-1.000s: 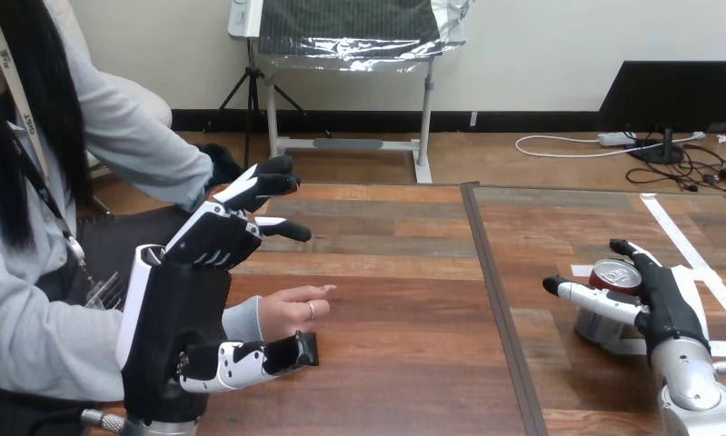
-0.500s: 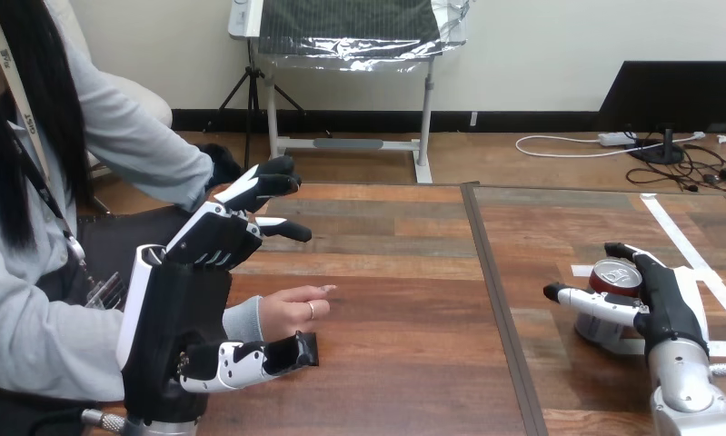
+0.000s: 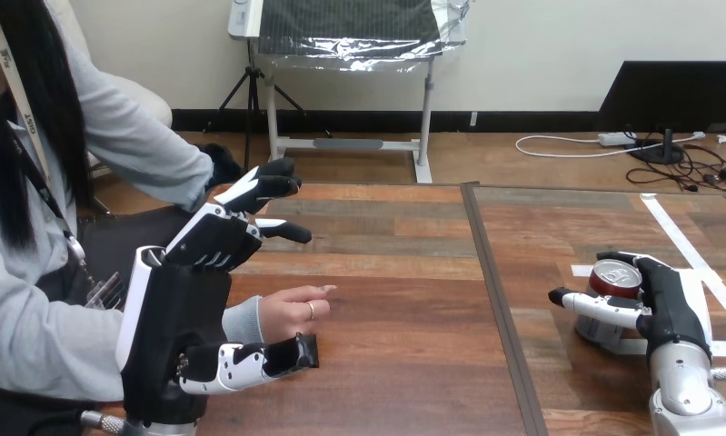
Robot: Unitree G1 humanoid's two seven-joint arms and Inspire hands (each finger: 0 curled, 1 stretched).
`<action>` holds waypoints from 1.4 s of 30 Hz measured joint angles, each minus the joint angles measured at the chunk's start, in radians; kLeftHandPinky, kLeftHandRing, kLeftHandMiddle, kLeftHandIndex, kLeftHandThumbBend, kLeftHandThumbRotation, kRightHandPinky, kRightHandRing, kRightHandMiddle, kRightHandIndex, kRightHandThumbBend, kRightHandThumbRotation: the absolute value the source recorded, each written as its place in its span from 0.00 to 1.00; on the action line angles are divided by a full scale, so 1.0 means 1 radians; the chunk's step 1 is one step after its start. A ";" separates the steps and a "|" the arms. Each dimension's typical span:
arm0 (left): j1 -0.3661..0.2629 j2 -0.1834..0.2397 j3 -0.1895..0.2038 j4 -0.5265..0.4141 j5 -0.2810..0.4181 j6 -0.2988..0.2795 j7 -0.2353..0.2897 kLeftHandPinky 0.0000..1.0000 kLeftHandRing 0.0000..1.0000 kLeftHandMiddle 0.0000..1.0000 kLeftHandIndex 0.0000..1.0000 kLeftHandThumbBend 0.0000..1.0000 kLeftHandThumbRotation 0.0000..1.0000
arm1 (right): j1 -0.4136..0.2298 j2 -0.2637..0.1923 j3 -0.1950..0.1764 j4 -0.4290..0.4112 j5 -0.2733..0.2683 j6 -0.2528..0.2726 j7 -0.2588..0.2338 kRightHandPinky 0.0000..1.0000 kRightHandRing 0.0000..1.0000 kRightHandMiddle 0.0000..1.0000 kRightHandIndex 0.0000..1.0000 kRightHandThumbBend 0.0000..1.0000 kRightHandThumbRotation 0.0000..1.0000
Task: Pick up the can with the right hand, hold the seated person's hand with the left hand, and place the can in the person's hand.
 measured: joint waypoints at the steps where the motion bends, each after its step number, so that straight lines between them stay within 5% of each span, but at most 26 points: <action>1: 0.000 0.000 0.000 0.000 0.000 0.000 0.000 0.61 0.82 0.85 0.74 1.00 0.43 | 0.000 0.000 0.000 0.000 0.000 0.000 -0.001 0.56 0.59 0.61 0.64 0.87 0.00; 42: 0.001 0.003 0.007 -0.002 0.015 0.001 0.006 0.62 0.83 0.85 0.75 1.00 0.43 | 0.002 0.005 0.000 0.000 0.001 -0.005 -0.057 0.41 0.43 0.54 0.56 0.82 0.00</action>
